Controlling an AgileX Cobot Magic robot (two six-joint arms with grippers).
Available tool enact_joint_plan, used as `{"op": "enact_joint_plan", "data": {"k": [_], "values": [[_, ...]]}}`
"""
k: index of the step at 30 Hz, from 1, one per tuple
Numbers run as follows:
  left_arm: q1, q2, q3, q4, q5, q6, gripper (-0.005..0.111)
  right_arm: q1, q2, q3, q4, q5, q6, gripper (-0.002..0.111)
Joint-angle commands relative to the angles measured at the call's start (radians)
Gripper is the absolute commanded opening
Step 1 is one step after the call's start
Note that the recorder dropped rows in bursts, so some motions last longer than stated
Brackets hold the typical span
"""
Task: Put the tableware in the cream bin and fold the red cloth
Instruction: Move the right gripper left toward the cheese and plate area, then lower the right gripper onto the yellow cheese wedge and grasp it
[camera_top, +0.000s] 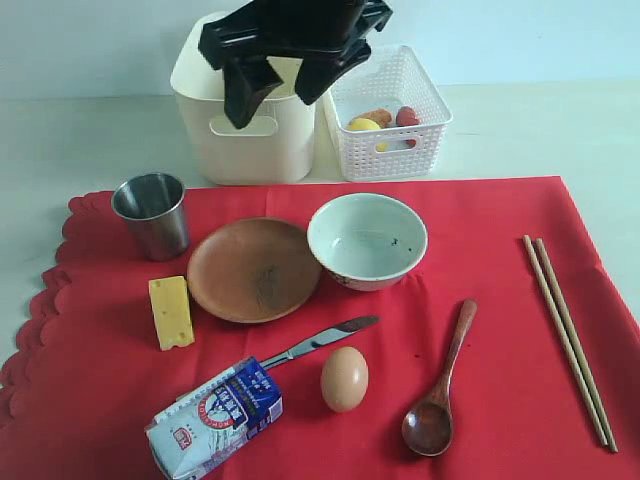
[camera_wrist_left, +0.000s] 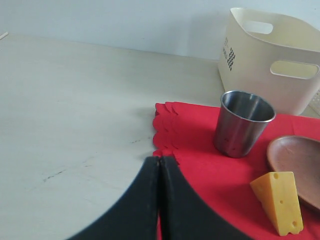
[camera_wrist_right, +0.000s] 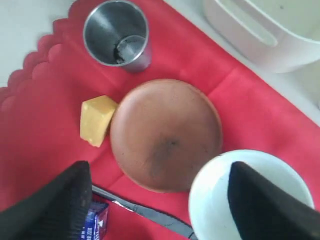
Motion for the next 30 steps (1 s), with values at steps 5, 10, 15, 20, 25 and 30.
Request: {"op": "enact_joint_plan", "data": {"k": [5,10,15,20,25,30], "values": [[0.002,-0.006,0.003,-0.007,-0.005,0.001,0.0,0.118,0.02,0.001,0.004,-0.025,-0.007,0.071],[0.002,-0.006,0.003,-0.007,-0.005,0.001,0.0,0.179,0.063,0.001,0.002,-0.05,-0.007,0.071],[0.002,-0.006,0.003,-0.007,-0.005,0.001,0.0,0.22,0.114,0.001,0.0,-0.086,-0.007,0.071],[0.002,-0.006,0.003,-0.007,-0.005,0.001,0.0,0.234,0.168,0.001,-0.002,-0.113,0.006,0.071],[0.002,-0.006,0.003,-0.007,-0.005,0.001,0.0,0.234,0.212,0.001,-0.004,-0.147,0.019,0.071],[0.002,-0.006,0.003,-0.007,-0.005,0.001,0.0,0.234,0.255,0.001,0.005,-0.188,0.045,0.071]]}}
